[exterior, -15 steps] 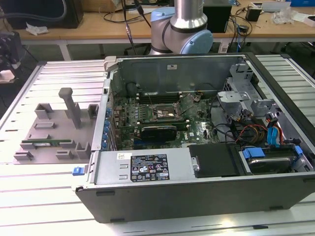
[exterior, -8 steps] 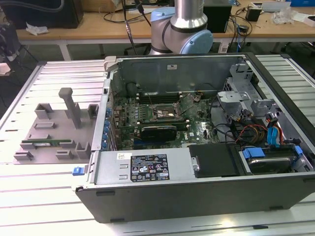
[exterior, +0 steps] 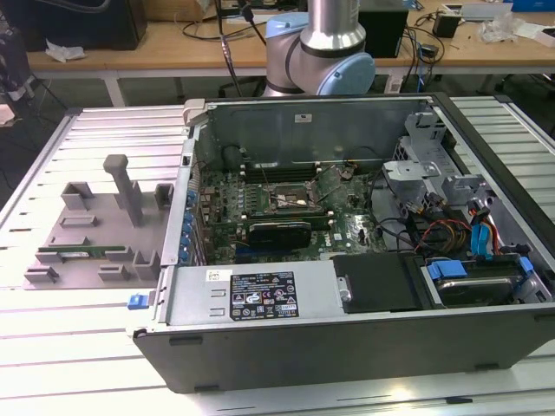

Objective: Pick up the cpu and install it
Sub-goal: 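Pick up the cpu and move it towards the insertion slot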

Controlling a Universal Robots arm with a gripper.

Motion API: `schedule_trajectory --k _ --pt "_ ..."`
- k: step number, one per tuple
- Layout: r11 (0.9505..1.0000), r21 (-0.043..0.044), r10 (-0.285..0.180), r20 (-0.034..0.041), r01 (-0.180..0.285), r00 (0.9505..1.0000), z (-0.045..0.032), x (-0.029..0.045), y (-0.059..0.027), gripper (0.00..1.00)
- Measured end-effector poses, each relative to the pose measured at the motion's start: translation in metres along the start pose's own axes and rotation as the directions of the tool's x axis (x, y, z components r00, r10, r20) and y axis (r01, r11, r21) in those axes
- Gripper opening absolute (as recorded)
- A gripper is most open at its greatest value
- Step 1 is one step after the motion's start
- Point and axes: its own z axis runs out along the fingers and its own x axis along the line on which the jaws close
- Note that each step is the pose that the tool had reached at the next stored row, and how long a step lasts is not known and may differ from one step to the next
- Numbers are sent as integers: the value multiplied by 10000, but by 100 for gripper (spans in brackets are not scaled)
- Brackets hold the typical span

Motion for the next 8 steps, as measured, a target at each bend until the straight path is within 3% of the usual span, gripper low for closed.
schedule_trajectory --k 8 --pt "10000 -2 0 3 0 10000 4 -163 -2 55"
